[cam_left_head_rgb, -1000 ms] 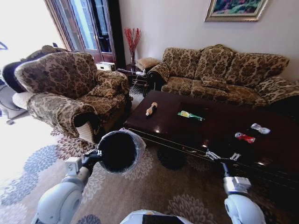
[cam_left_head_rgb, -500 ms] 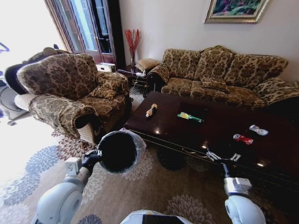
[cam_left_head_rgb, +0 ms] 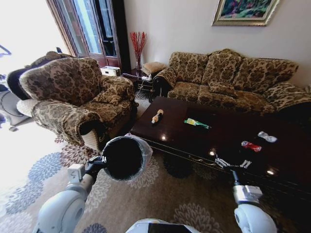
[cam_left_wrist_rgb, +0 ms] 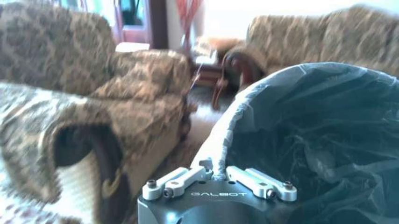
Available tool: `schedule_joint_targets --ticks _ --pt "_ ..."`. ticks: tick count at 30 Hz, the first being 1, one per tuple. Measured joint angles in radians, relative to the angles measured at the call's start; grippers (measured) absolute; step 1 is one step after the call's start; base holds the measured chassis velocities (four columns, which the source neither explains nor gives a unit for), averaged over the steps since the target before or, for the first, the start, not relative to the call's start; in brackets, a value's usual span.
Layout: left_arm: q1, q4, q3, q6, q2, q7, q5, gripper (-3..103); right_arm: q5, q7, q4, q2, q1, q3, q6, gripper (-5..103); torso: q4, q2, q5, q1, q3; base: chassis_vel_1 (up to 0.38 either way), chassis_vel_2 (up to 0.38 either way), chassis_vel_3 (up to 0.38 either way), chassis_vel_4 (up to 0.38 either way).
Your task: Move to the front of the table and place the trash on the table into the trash bin.
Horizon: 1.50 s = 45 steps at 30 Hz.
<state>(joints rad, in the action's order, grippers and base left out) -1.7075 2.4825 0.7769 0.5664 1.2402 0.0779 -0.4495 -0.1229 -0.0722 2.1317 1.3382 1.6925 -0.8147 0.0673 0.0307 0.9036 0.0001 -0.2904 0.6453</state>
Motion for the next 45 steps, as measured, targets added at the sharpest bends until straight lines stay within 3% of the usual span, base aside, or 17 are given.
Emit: schedule_joint_targets --ticks 18,36,41,45 --pt "-0.012 0.005 0.001 -0.013 0.003 0.005 0.005 0 -0.014 0.013 0.003 0.002 0.019 -0.009 0.013 100 0.0002 0.008 0.0 -0.004 0.003 -0.028 0.038 0.031 -0.029" --pt "-0.02 0.017 0.009 -0.005 0.001 0.023 0.005 0 -0.04 0.008 0.005 -0.005 0.006 0.017 0.026 100 0.0003 0.002 0.0001 -0.003 0.001 -0.227 0.216 0.218 -0.219" --pt "-0.032 0.017 0.02 -0.001 -0.001 0.038 0.005 0 -0.105 0.053 0.018 -0.036 -0.034 0.054 -0.002 100 -0.0001 0.001 0.0 -0.001 0.0 -0.044 0.017 0.022 -0.015" --pt "-0.038 0.019 0.054 0.03 -0.016 0.047 0.011 0 -0.218 0.095 0.031 -0.092 -0.105 0.115 -0.106 100 0.0 0.002 -0.0003 0.001 -0.001 0.041 -0.027 -0.035 0.038"
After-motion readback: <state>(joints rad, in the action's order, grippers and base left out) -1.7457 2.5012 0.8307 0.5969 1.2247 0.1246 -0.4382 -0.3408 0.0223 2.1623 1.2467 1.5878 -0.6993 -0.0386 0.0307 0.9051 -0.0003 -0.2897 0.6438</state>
